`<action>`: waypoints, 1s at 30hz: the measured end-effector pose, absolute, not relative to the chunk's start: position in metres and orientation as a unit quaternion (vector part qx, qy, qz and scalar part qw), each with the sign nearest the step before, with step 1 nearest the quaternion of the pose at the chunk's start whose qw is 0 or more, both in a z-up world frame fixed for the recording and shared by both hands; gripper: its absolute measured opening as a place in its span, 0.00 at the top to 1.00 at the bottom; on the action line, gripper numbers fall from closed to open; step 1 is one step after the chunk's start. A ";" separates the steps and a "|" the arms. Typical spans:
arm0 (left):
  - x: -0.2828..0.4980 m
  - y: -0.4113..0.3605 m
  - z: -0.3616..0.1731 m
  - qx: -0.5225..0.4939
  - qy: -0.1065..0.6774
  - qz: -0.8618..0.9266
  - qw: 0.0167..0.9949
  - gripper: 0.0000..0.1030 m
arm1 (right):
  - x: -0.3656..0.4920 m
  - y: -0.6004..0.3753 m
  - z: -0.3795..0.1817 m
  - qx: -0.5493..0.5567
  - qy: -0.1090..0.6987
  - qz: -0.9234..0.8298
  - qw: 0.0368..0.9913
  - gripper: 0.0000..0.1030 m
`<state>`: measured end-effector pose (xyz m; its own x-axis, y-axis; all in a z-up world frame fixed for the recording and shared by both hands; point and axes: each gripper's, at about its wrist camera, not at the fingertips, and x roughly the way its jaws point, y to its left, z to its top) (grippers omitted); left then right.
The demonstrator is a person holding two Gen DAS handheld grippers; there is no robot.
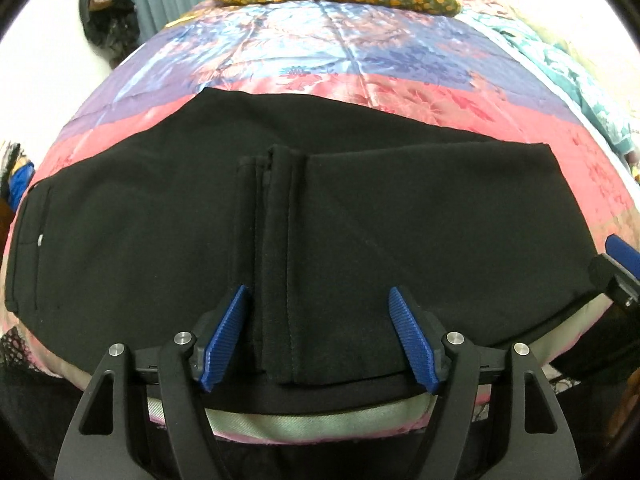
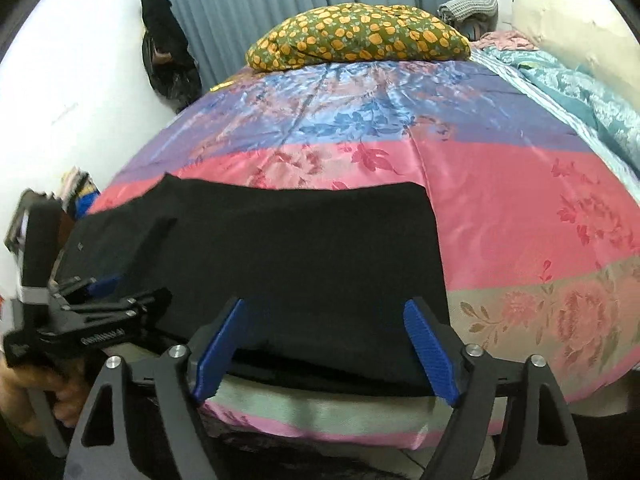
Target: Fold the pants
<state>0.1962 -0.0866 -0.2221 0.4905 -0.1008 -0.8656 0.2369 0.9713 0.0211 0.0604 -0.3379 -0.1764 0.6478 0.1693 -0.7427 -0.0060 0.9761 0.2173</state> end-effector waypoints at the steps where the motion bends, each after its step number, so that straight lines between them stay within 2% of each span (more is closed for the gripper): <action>1: 0.197 -0.087 -0.223 0.070 0.495 -0.098 0.861 0.27 | 0.062 -0.338 -0.179 0.097 0.419 0.044 0.902 0.15; 4: 0.195 -0.088 -0.223 0.073 0.495 -0.097 0.860 0.27 | 0.065 -0.339 -0.183 0.090 0.420 0.035 0.903 0.03; 6: 0.195 -0.088 -0.224 0.072 0.496 -0.097 0.860 0.26 | 0.063 -0.343 -0.181 0.092 0.408 0.035 0.908 0.01; 10: 0.195 -0.088 -0.225 0.072 0.496 -0.096 0.860 0.25 | 0.061 -0.347 -0.178 0.113 0.389 0.041 0.913 0.00; 15: 0.195 -0.089 -0.227 0.074 0.494 -0.096 0.861 0.23 | 0.063 -0.335 -0.181 0.081 0.395 0.044 0.914 0.00; 18: 0.197 -0.087 -0.228 0.074 0.495 -0.087 0.861 0.14 | 0.065 -0.325 -0.178 0.054 0.392 0.048 0.917 0.00; 20: 0.203 -0.075 -0.235 0.028 0.513 -0.088 0.853 0.07 | 0.072 -0.320 -0.185 0.053 0.410 0.055 0.909 0.00; 24: 0.203 -0.070 -0.236 0.017 0.512 -0.111 0.852 0.06 | 0.087 -0.321 -0.218 0.075 0.475 0.055 0.875 0.00; 30: 0.194 -0.053 -0.220 -0.030 0.514 -0.138 0.846 0.07 | 0.089 -0.321 -0.222 0.080 0.471 0.048 0.877 0.00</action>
<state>0.1943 -0.0535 -0.2204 0.4339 -0.2637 -0.8615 0.2030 0.9602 -0.1917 0.0889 -0.3212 -0.2225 0.5517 0.1598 -0.8185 -0.0091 0.9826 0.1857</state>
